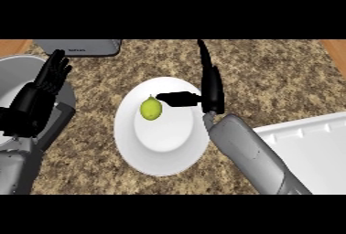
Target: Pick the pear from the tray and place it in the plate
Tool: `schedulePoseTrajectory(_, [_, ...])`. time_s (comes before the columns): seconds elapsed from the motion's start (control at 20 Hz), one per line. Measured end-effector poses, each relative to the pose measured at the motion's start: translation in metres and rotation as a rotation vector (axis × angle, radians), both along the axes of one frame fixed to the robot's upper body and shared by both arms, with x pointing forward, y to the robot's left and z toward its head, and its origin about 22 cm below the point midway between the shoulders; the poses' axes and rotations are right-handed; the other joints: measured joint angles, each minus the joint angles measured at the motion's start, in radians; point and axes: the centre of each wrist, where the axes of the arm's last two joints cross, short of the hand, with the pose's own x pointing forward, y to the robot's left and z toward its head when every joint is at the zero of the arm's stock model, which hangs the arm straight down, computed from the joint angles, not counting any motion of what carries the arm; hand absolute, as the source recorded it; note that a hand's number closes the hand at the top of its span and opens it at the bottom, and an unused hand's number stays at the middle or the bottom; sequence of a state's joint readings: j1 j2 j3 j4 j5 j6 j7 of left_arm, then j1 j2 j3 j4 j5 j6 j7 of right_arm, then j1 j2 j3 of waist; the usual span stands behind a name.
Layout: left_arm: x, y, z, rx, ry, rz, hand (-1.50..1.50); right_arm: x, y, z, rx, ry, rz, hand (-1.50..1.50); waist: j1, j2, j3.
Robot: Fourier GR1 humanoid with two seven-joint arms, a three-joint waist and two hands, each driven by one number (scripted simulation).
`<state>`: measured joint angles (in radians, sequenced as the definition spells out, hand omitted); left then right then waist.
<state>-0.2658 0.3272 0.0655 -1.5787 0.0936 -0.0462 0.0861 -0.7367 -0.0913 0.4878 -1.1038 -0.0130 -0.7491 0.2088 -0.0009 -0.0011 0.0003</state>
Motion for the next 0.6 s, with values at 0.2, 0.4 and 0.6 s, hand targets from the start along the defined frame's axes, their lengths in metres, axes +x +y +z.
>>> schedulePoseTrajectory(0.2, [-0.004, -0.001, -0.006, -0.006, 0.007, 0.003, 0.00, -0.011, -0.049, -0.005, 0.030, -0.023, -0.014, -1.50, -0.006, -0.001, 0.000])
schedulePoseTrajectory(0.4, [-0.003, -0.002, -0.002, -0.001, 0.007, 0.008, 0.00, -0.025, -0.103, -0.010, 0.029, -0.042, -0.007, -1.50, -0.008, -0.001, 0.000])
schedulePoseTrajectory(0.6, [0.001, -0.001, 0.002, 0.000, 0.004, 0.007, 0.00, -0.043, -0.144, -0.012, 0.012, -0.045, 0.006, -1.50, -0.008, -0.001, 0.000])
